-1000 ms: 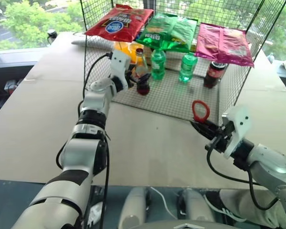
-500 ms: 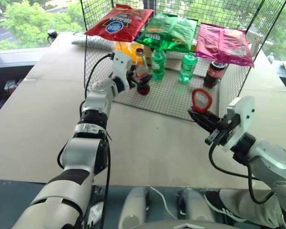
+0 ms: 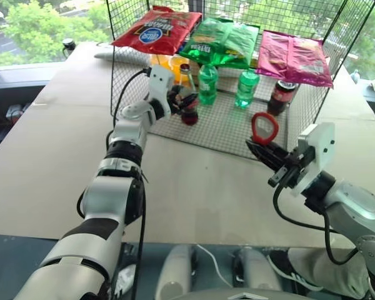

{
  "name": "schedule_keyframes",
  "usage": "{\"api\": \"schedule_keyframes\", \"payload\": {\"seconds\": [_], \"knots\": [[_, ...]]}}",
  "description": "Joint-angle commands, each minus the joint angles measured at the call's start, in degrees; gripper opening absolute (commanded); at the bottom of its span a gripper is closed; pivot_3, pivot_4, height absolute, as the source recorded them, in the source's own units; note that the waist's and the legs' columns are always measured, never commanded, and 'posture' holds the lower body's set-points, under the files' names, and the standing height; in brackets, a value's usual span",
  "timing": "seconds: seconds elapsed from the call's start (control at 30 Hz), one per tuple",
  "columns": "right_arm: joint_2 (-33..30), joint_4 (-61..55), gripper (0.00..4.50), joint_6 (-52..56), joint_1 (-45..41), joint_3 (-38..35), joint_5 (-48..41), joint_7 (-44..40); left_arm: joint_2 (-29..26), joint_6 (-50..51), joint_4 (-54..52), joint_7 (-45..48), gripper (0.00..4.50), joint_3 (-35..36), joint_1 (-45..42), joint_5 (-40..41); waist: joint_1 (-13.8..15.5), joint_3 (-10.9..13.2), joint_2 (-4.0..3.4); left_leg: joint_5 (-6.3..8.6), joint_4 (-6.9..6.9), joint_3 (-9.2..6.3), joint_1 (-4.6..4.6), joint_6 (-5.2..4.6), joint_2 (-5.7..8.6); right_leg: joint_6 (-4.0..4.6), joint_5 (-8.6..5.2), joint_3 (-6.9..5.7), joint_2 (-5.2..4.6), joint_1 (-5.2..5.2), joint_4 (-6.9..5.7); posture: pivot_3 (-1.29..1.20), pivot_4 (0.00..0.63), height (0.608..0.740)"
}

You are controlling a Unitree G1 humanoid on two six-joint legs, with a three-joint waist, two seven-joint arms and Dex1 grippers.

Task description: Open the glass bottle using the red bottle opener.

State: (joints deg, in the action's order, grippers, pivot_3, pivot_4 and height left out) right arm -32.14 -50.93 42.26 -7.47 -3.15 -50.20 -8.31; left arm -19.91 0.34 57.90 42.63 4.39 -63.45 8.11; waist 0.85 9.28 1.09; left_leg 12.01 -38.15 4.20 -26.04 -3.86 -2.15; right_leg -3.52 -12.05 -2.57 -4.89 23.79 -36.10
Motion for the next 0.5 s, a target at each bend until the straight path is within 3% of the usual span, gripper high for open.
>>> {"api": "schedule_keyframes", "payload": {"seconds": [0.03,0.5], "knots": [[-0.14,-2.48,0.00,-0.96,0.39,-1.21,-0.02,0.08,-0.42,1.34,-7.29,5.11,2.27,1.22,0.73,3.26,0.00,0.00,0.00,0.00,0.00,0.00,0.00,0.00,0.00,0.00,0.00,0.00,0.00,0.00,0.00,0.00,0.150,0.740],[-0.11,-0.35,0.00,-2.18,0.97,-1.12,1.66,-3.00,-8.20,29.41,-52.51,21.88,2.27,-1.42,17.76,20.42,-0.16,0.00,-0.02,0.00,-0.13,-0.02,0.03,-0.01,-0.05,0.02,-0.01,0.08,0.00,-0.01,-0.13,0.00,0.150,0.740]]}}
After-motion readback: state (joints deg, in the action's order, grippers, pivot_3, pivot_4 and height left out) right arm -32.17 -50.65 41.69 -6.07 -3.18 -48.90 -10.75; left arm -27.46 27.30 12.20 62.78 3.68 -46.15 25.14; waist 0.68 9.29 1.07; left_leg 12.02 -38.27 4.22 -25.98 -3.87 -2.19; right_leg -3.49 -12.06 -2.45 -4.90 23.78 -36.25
